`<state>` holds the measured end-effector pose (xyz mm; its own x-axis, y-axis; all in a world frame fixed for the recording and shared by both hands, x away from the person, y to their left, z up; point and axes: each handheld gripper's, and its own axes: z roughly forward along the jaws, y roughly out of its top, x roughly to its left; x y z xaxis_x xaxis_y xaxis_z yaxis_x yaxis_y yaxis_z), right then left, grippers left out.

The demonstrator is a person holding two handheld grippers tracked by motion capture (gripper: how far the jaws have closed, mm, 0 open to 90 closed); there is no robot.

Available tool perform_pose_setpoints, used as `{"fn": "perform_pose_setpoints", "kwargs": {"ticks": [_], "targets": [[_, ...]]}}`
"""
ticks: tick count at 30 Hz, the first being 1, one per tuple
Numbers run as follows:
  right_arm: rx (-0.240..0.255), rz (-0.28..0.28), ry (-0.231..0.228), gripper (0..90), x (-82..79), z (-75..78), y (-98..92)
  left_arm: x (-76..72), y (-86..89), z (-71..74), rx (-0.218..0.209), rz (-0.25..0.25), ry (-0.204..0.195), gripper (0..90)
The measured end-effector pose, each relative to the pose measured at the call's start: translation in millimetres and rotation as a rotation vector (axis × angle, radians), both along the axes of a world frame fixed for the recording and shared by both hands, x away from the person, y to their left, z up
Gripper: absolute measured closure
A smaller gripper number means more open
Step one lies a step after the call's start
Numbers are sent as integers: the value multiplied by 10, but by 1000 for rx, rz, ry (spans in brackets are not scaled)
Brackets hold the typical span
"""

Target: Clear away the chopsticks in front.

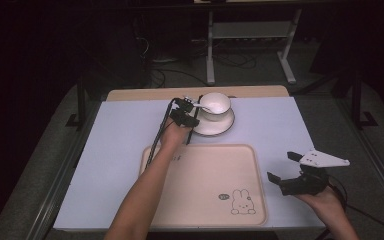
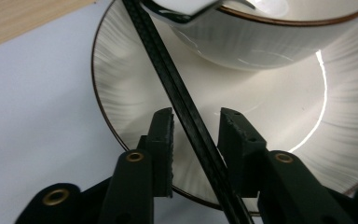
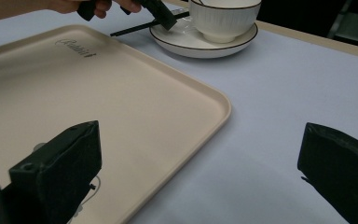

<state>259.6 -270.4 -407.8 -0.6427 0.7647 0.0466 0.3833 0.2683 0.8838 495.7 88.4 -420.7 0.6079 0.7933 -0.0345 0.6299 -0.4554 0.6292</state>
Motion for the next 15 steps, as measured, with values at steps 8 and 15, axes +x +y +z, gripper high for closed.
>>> {"fn": "perform_pose_setpoints", "kwargs": {"ticks": [8,15], "targets": [[5,7,-1,0,-17,6,2,66,18,-21,1,15,-28,721],[5,11,-2,0,-32,9,4,128,10,-18,17,6,-57,762]]}}
